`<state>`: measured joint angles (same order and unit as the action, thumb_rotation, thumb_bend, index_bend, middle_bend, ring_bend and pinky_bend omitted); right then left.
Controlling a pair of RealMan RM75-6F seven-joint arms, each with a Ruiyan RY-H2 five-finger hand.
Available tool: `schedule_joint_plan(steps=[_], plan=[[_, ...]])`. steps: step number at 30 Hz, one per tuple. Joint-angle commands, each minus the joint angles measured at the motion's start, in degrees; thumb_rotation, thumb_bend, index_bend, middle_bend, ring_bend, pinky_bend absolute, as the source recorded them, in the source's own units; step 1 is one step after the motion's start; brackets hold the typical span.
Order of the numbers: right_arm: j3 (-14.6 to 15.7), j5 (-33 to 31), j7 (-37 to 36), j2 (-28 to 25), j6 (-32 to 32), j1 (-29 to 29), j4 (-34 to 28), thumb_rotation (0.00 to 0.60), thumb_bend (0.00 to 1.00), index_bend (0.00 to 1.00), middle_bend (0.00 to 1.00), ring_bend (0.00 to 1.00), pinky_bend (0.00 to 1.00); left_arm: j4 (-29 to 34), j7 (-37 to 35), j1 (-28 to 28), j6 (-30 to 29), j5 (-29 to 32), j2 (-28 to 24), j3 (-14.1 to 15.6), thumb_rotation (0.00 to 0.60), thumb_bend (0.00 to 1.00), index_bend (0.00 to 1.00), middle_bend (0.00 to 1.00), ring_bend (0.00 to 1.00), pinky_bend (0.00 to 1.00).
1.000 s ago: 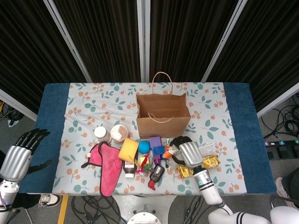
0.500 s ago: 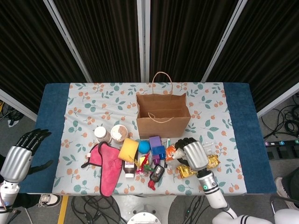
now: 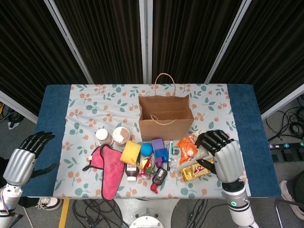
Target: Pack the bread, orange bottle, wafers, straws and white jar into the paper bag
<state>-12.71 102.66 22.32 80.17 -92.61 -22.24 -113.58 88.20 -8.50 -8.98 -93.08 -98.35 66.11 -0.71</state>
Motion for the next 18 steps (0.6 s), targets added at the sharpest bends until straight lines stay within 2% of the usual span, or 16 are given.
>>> schedule_joint_plan(steps=[1, 5, 7, 10, 18], plan=[[-10.42, -7.52, 6.4, -0.52, 3.46, -5.33, -3.68, 0.6, 0.32, 0.7, 0.57, 0.49, 0.53, -0.24, -0.15, 0.05, -0.06, 0.16, -0.06, -0.08, 0.6, 0.1, 0.23, 0.29, 0.17, 0.22], [-16.99, -17.34, 10.22, 3.18, 7.58, -11.09, 0.07, 0.6, 0.32, 0.71, 0.57, 0.49, 0.53, -0.43, -0.55, -0.11, 0.14, 0.43, -0.13, -0.27, 0.6, 0.1, 0.23, 0.29, 0.17, 0.22], [-18.22, -20.85, 11.85, 4.98, 9.2, -13.35, 2.56, 0.6, 0.32, 0.71, 0.57, 0.49, 0.53, -0.56, -0.59, -0.23, 0.31, 0.52, -0.11, -0.35, 0.6, 0.1, 0.23, 0.29, 0.17, 0.22], [-18.3, -25.13, 14.15, 8.19, 11.34, -16.53, 7.18, 0.6, 0.32, 0.71, 0.57, 0.49, 0.53, -0.96, -0.96, -0.3, 0.76, 1.0, -0.11, -0.38, 0.6, 0.1, 0.23, 0.29, 0.17, 0.22], [-16.33, -28.57, 13.37, 14.6, 12.28, -20.36, 16.34, 0.6, 0.32, 0.71, 0.56, 0.49, 0.53, -2.69, -2.02, -0.8, 2.04, 2.18, 0.52, -0.69, 0.6, 0.1, 0.23, 0.29, 0.17, 0.22]])
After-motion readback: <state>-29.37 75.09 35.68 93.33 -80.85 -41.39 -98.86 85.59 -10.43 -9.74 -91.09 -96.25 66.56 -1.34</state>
